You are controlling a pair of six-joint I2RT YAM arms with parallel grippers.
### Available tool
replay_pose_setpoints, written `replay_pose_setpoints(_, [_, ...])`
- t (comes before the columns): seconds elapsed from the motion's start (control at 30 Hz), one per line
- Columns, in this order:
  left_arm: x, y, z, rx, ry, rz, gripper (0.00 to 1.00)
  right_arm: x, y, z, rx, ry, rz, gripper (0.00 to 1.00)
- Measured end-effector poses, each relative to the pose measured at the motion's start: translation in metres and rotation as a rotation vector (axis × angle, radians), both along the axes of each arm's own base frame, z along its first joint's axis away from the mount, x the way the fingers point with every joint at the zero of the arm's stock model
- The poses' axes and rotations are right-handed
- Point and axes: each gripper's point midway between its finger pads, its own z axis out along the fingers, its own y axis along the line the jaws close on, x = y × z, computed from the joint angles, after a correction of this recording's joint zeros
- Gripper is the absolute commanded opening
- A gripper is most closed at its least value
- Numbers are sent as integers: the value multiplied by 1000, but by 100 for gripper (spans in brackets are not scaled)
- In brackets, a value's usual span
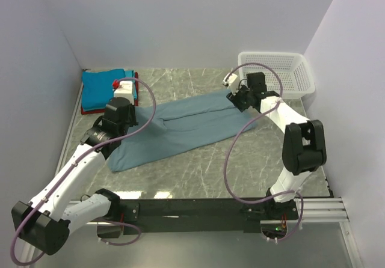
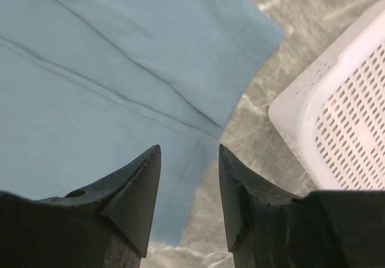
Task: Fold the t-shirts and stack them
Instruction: Fold the tshirt
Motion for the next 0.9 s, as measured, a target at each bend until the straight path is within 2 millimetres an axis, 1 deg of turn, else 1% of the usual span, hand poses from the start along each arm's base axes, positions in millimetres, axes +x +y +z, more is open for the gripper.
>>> replay_pose_setpoints(0.13, [6,-3,1,6,-2,-4,1,-10,13,31,79,-31,35,50])
replay_pose_setpoints(0.2, [9,-4,2,10,-2,-6,0,-13,18,41,106,-43,49,50])
replay_pose_setpoints(0.23, [11,-4,2,15,0,-8,0,-14,20,42,116,-44,55,50])
replay_pose_setpoints(0.53, [30,-9,2,57,15,-12,0,-23,25,34,149,-2,84,50])
replay_pose_setpoints(0.63, [36,-8,0,75,23,-7,0,-27,26,29,158,16,91,50])
replay_pose_setpoints(0.77, [42,-7,1,97,28,1,0,-28,25,28,168,23,95,51])
replay_pose_setpoints(0.9, [47,-3,6,118,18,14,0,-30,27,27,184,30,108,51])
